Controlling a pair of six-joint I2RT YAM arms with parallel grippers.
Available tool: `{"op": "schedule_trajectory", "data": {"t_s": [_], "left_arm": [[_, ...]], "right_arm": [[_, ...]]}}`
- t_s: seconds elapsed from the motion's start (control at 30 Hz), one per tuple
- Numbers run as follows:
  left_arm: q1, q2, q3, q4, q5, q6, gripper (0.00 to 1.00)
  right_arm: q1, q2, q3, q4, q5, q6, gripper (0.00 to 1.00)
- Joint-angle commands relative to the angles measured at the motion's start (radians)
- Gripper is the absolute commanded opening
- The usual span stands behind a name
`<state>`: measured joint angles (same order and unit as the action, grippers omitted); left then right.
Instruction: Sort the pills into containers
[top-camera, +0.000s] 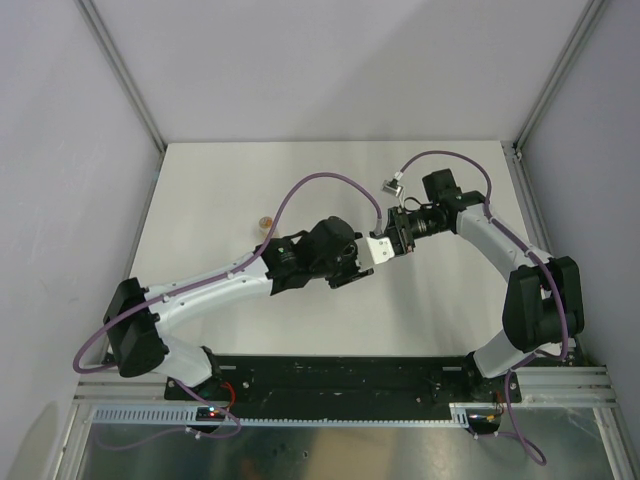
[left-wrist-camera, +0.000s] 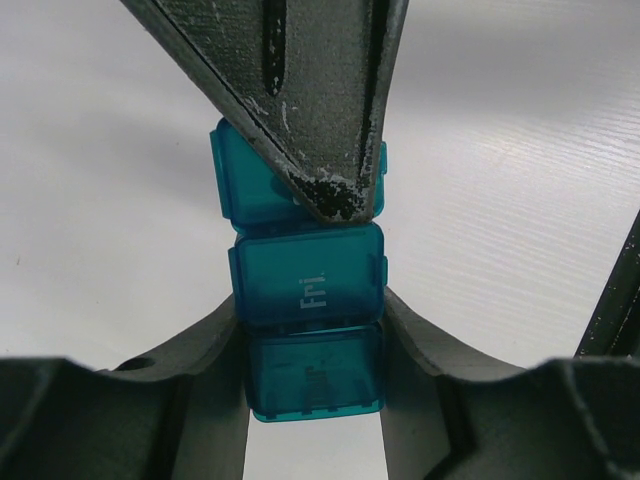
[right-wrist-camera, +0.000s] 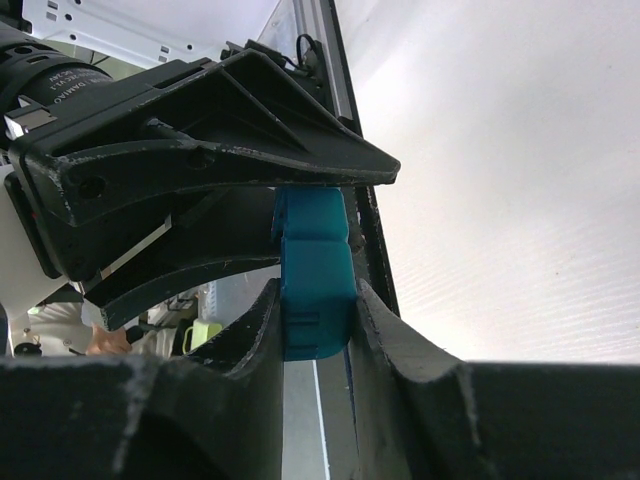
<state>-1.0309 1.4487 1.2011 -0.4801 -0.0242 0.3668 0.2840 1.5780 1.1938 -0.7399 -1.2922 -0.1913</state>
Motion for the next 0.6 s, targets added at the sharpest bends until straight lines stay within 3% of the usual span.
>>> {"op": "schedule_trajectory", "data": {"t_s": [0.0, 0.5, 0.57], "left_arm": [[-0.010, 0.002, 0.044, 0.014, -0.016, -0.003, 0.28], [-0.011, -0.029, 0.057, 0.012, -0.045, -0.011, 0.95], [-0.011, -0.040, 0.059, 0.012, -0.046, -0.009, 0.98]], "right_arm": [[-0.002, -0.022, 0.041, 0.017, -0.034, -0.022, 0.00], [-0.030, -0.035, 0.041, 0.000, -0.033, -0.038, 0.00], [-0.034, -0.040, 0.041, 0.003, -0.030, -0.036, 0.00]]}}
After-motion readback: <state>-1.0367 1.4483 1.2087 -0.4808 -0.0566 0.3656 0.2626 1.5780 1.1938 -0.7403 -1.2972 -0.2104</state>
